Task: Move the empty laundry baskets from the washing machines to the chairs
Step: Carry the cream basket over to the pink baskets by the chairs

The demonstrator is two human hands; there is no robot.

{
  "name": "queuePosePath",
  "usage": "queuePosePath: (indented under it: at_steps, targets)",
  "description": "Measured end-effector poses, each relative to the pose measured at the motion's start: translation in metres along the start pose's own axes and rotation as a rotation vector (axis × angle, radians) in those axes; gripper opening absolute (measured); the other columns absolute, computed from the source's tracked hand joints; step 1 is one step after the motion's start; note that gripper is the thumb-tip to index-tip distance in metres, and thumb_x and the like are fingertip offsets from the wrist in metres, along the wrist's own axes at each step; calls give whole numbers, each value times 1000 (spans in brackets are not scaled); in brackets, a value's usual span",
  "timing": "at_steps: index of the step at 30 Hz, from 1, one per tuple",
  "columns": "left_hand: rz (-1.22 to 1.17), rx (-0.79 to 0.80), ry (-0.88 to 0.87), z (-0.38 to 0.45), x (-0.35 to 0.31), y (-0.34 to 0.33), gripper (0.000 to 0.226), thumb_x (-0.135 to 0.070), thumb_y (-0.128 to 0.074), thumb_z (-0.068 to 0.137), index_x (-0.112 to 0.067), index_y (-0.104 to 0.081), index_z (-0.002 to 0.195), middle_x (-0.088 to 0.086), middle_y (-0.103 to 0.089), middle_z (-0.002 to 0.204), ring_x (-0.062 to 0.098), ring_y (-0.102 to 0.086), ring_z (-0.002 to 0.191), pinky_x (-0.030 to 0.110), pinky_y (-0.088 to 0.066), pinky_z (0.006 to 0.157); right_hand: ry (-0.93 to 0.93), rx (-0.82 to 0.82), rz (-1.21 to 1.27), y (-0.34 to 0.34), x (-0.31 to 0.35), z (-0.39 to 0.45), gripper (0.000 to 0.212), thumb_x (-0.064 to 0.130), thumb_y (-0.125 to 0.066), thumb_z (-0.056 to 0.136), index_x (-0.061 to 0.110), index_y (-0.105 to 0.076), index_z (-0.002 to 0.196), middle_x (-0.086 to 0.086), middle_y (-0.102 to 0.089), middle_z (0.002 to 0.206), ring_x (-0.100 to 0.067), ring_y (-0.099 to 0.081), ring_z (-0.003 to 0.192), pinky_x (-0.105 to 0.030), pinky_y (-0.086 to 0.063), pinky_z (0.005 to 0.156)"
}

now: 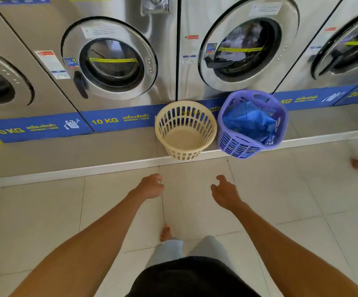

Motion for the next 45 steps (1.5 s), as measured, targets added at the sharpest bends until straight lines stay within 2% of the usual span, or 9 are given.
queuePosePath:
  at_steps: [7, 12, 20, 24, 27, 32, 35, 39, 45]
  targets:
    - [-80, -14, 71, 66, -17, 35, 49, -22, -48, 91, -20, -46, 140, 11, -53, 141, 25, -55, 115, 27, -41, 92, -10, 77, -92, 30, 32, 107, 47, 23, -45, 101, 8, -38, 145, -21, -60, 134, -39, -58, 122, -43, -47, 97]
    - [-130, -23, 182, 113, -15, 53, 50, -22, -49, 92, -22, -46, 142, 11, -49, 146, 27, -48, 132, 30, -39, 102, 22, 194, -193, 36, 53, 205, 50, 25, -45, 101, 7, -35, 146, -22, -53, 143, -40, -52, 130, -47, -42, 105]
    - [-224, 43, 394, 206, -25, 53, 49, -22, -49, 92, -22, -47, 141, 11, -53, 143, 28, -50, 128, 31, -41, 101, 74, 337, -382, 62, 89, 355, 44, 23, -43, 100, 4, -44, 139, -22, -56, 134, -42, -55, 121, -47, -47, 100]
    - [-390, 26, 481, 267, -32, 40, 50, -24, -51, 90, -25, -48, 140, 7, -55, 140, 23, -57, 109, 28, -43, 85, 66, 335, -493, 52, 89, 447, 53, 34, -42, 95, 8, -42, 140, -19, -58, 132, -38, -58, 117, -48, -48, 99]
    - [-497, -23, 520, 312, -37, 29, 56, -23, -49, 91, -29, -40, 146, 7, -51, 144, 26, -54, 122, 29, -42, 88, 83, 330, -564, 42, 97, 500, 45, 23, -48, 97, 2, -48, 137, -20, -55, 135, -39, -55, 121, -40, -44, 95]
    - [-589, -97, 541, 370, -38, 17, 75, -21, -48, 89, -42, -13, 152, 15, -52, 142, 30, -62, 97, 33, -50, 75, 174, 180, -660, 38, 91, 580, 46, 27, -37, 93, 2, -51, 130, -24, -53, 131, -41, -53, 119, -45, -48, 97]
    - [-597, -135, 560, 396, -30, 11, 84, -21, -51, 90, -44, -1, 153, 16, -54, 137, 32, -62, 98, 40, -56, 83, 162, 11, -565, 41, 89, 607, 46, 27, -57, 83, 7, -53, 124, -26, -55, 125, -41, -53, 111, -41, -45, 82]
    - [-638, -153, 535, 418, -25, 4, 91, -13, -54, 88, -44, 1, 153, 18, -52, 138, 28, -60, 93, 37, -56, 79, 167, -135, -513, 46, 93, 630, 53, 22, -63, 88, 11, -46, 137, -25, -47, 137, -43, -47, 123, -50, -47, 96]
    - [-712, -140, 525, 415, -12, -4, 98, -15, -62, 84, -46, 1, 152, 14, -41, 151, 38, -55, 120, 43, -55, 89, 16, 59, -340, 48, 76, 639, 54, 9, -61, 89, 8, -40, 138, -22, -57, 133, -44, -56, 120, -51, -50, 91]
Point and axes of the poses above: each hand's wrist, its own z-axis towards the middle knuckle, its own y-axis out of the back of the hand, x = y × z, the point moved 7 cm from there along z, towards the middle knuckle
